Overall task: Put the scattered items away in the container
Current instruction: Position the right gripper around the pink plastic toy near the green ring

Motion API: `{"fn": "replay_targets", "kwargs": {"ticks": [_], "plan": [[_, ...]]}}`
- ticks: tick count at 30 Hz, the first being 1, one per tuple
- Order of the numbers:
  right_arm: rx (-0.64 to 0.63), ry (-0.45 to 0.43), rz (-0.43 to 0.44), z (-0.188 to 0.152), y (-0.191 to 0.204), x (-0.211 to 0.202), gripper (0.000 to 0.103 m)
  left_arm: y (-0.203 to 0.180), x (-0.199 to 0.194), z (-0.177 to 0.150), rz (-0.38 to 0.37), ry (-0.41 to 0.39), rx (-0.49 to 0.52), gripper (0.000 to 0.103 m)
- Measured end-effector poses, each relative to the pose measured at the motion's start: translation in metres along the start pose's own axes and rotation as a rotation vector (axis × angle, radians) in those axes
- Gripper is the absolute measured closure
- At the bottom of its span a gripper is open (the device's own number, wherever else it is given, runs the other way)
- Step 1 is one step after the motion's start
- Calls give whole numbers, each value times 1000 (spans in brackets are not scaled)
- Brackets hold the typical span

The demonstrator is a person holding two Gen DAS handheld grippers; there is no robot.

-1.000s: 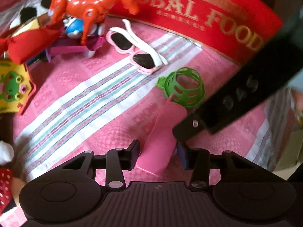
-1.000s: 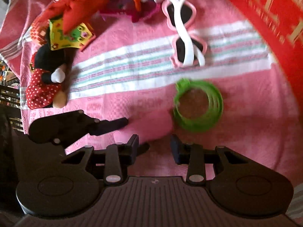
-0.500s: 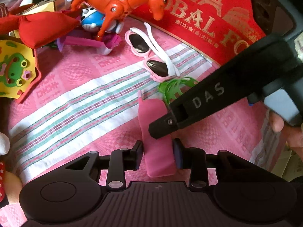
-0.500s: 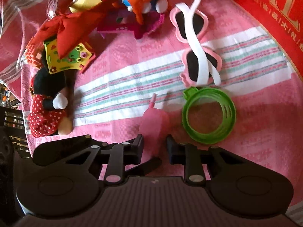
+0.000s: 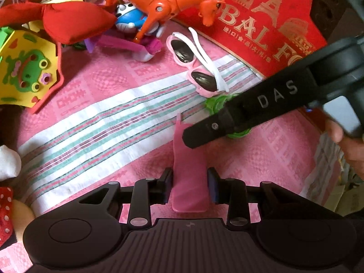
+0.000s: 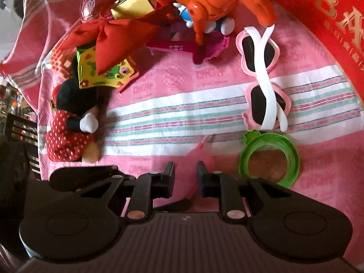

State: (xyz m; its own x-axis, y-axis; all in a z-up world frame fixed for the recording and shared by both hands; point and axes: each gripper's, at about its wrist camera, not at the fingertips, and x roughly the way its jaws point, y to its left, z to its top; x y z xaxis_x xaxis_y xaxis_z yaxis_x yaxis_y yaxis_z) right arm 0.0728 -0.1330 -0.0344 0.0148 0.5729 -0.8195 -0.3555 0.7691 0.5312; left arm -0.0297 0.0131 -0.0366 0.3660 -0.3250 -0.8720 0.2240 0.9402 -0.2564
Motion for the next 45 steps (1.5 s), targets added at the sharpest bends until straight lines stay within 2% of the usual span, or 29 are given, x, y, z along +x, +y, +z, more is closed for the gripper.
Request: {"fn": "replay_targets", "kwargs": {"ticks": [6,11,13,14,17,18,20,24,25,26,28,31,34,38,40,42,45], "plan": [[49,-11,2,-4,-5,-9,75,24,-4,0,-73,-20,-148,71],[78,-4,0,-7,-9,4,74,20,-5,0,-77,-13,-117,71],[85,-22,1,-5,-8,11,70,21,-6,0,-72,-16,-114,71],[93,-26,1,-5,-9,13,74,22,-7,0,-72,-15,-118,71],[104,-41,20,-6,-9,10,80,17,-9,-1,-30,-13,-71,68],[94,-42,22,-6,-6,9,81,14,-10,-2,-17,-9,-57,58],[78,-43,17,-5,0,8,82,9,-12,-2,16,-15,-35,49],[66,-27,5,0,12,5,85,-5,-13,-3,96,-18,26,46],[57,-23,-6,1,16,5,85,-8,-13,-4,110,-19,43,50],[52,-20,-6,1,19,4,85,-10,-11,-4,122,-14,56,65],[40,-12,-7,3,24,3,86,-9,-10,-5,132,-14,52,67],[26,-9,5,4,24,3,83,7,-11,-3,79,-9,-29,72],[47,-8,-13,4,19,6,83,16,-13,-3,59,-11,-63,72],[58,-1,-43,3,17,14,76,10,-11,-2,81,-8,-26,73],[62,0,-57,3,17,19,73,7,-10,-2,69,-7,-25,73],[89,3,-51,2,16,22,66,6,-11,-4,65,-6,-16,73],[106,-14,-31,1,16,20,68,6,-11,-6,65,-9,-13,73]]}}
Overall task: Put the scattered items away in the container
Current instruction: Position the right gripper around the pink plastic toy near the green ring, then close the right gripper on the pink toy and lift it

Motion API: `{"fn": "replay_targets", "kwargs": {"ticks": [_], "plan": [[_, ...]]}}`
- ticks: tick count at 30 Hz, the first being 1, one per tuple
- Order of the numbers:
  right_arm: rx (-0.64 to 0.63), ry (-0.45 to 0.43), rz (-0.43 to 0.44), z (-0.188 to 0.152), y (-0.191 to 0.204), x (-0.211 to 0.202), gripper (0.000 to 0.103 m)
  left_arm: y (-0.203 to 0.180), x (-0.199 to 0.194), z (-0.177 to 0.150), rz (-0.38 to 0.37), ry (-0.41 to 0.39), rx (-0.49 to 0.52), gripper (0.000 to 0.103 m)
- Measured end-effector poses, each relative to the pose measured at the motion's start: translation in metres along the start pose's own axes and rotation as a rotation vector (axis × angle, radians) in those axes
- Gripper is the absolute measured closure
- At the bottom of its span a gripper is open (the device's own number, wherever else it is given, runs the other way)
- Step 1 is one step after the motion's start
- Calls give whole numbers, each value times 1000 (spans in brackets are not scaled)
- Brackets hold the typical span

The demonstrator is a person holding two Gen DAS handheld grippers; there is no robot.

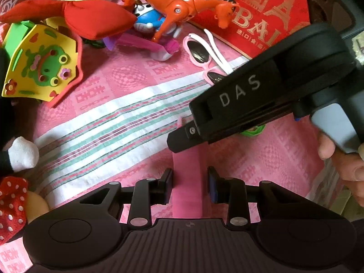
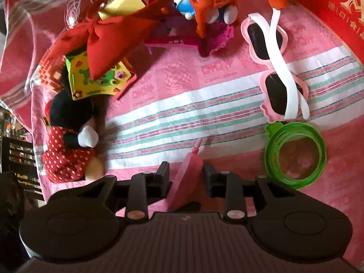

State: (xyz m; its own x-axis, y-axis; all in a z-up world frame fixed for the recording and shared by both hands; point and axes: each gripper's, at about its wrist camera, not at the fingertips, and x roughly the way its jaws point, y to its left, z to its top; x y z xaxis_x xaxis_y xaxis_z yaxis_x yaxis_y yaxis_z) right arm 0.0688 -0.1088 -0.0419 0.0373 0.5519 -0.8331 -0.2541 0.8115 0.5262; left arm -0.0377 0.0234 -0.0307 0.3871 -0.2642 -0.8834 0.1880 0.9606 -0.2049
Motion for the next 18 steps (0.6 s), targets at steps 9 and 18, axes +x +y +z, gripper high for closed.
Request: {"fn": "replay_targets", "kwargs": {"ticks": [9,18], "plan": [[-57,2,-64,2,17,-1,83,-21,-4,-2,94,-1,78,76],[-29,41,-77,6,18,0,75,-38,-3,-4,186,19,104,91]]}}
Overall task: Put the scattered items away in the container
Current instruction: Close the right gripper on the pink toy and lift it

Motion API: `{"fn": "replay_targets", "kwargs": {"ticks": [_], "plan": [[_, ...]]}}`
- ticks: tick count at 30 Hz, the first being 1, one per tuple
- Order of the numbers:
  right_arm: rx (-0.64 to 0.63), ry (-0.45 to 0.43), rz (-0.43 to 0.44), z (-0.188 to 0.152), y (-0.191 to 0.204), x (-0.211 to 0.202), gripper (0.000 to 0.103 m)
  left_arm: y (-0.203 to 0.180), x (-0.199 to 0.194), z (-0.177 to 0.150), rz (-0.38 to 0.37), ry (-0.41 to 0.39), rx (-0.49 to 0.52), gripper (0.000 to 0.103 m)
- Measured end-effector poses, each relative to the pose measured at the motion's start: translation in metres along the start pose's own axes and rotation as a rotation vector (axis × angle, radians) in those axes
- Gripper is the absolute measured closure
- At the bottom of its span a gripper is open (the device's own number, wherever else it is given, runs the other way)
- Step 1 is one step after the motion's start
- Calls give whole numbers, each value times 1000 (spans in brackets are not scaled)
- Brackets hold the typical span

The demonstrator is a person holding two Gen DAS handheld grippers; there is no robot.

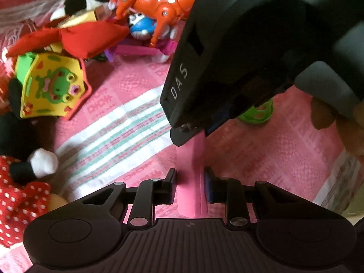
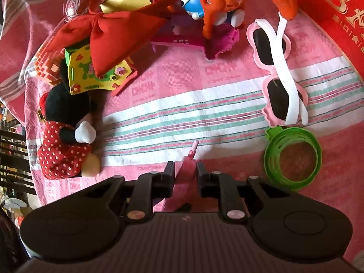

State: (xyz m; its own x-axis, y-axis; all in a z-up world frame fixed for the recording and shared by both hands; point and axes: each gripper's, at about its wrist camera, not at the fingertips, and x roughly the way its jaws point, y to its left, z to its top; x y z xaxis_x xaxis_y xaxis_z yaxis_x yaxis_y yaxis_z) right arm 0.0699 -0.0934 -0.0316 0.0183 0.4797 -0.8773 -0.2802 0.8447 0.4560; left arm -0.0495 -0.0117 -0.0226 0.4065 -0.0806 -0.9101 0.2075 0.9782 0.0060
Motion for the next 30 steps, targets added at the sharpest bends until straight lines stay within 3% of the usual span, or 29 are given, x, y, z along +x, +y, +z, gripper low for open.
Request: {"fn": "replay_targets", "kwargs": {"ticks": [1,4,16,18,30], "plan": [[7,2,4,0,-1,1,72,3,2,0,-18,8,-21,95],[8,-5,-1,-4,-2,2,68,11,5,2,-61,18,-82,95],[27,-28,0,-3,-6,0,76,-12,7,4,15,-7,-21,84],[27,-26,1,-3,-8,-1,76,-16,7,3,26,-13,-11,89],[-12,-68,-14,-6,-8,-14,76,-28,0,8,12,-28,-23,90]]}}
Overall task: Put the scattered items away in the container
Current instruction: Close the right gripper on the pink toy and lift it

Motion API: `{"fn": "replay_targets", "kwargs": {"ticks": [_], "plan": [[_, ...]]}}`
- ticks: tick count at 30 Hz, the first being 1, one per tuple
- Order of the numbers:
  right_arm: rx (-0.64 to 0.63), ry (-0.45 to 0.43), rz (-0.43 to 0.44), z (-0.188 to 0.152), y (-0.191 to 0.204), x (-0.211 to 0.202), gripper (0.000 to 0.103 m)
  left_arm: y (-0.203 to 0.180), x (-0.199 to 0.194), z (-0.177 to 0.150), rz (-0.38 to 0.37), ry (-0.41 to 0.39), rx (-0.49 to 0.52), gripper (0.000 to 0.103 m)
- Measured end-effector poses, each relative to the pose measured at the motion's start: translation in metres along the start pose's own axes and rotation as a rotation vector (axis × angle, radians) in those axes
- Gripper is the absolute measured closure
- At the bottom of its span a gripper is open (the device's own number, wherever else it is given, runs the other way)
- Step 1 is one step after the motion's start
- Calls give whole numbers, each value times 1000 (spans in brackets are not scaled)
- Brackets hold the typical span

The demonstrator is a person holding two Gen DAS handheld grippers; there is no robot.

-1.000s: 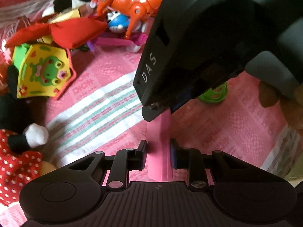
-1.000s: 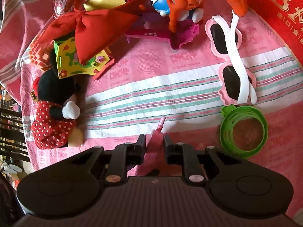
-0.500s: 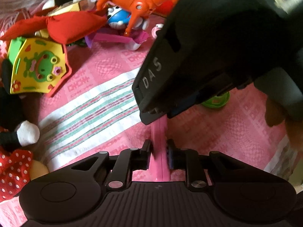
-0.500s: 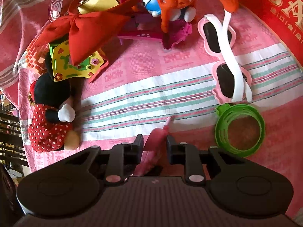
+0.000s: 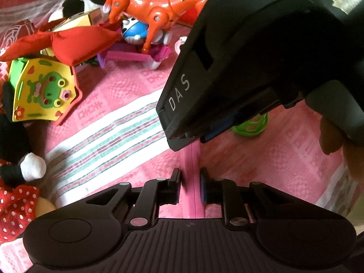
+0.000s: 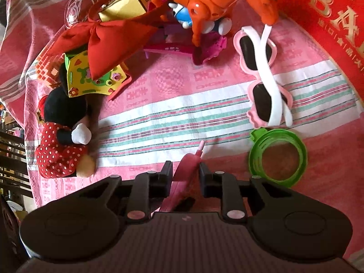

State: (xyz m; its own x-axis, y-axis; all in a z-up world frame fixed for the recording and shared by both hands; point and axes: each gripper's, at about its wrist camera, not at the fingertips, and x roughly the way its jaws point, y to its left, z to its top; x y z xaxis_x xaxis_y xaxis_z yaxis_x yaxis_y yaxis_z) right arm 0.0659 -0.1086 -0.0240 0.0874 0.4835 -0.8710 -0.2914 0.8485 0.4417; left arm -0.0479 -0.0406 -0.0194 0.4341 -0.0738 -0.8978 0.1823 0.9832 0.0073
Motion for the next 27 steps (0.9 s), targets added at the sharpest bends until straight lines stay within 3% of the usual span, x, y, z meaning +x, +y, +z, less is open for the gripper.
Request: {"fn": "replay_targets", "kwargs": {"ticks": [27], "plan": [[-64,-68,-8,7,-7,-38,76,-7,-8,18,16,-60,-2,89]]}}
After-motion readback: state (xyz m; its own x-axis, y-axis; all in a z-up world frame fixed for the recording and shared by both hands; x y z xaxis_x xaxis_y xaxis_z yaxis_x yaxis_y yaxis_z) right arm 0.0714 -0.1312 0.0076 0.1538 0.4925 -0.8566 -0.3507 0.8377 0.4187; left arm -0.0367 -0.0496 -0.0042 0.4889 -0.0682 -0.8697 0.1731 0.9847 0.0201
